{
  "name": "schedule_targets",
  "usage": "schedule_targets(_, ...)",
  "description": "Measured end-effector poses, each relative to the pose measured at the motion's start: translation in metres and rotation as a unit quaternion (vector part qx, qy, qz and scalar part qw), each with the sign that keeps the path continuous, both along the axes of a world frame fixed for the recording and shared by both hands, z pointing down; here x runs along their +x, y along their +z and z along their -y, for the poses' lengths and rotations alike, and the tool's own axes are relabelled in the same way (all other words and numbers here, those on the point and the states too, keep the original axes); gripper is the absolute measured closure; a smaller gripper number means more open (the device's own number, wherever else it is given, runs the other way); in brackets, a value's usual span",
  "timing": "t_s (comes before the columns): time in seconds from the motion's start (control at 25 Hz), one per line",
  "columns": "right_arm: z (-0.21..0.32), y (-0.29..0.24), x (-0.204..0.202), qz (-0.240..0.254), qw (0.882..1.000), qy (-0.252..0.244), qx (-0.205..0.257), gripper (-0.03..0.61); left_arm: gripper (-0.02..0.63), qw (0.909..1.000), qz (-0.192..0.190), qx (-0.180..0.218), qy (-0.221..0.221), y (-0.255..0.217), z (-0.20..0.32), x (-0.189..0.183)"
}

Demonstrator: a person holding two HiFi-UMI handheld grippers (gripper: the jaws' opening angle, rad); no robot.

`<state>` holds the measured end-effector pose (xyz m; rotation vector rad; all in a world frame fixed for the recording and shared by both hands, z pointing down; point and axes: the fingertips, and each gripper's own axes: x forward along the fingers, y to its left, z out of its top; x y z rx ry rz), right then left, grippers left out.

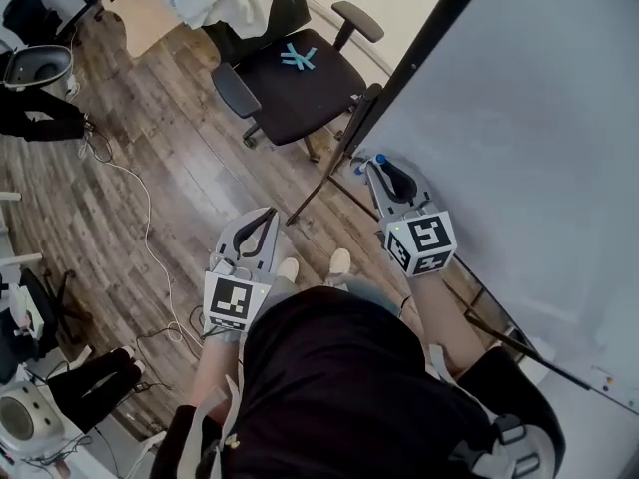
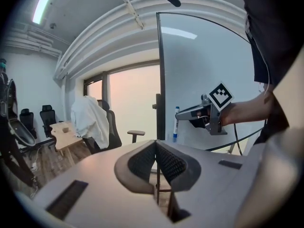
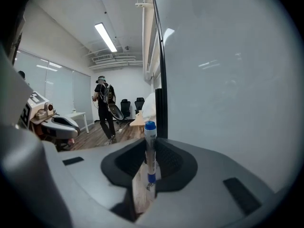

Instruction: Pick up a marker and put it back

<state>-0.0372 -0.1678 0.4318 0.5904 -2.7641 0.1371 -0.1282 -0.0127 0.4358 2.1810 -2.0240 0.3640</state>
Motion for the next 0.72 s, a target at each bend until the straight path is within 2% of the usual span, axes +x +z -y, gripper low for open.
schedule_targets(0.24,-0.006,0.017,-0.016,-0.020,0.999,-0.032,-0.005,0.500,0.606,0.9989,-0.004,-0.010,-0.046,0.002,-0.020,-0.012)
schedule_targets(0.44,-0.011,0.031,-0.023,-0.041,0.997,-0.057,0.009,0.500,0.606,0.9969,0.004,-0.013,-0.078,0.007,-0.037,-0.014)
schedule_targets(0.72,-0.011,0.046,-0.026,-0.055,0.996,-0.072,0.005,0.500,0.606,0.9935,-0.001,-0.022,-0.112,0.007,-0.052,-0.009)
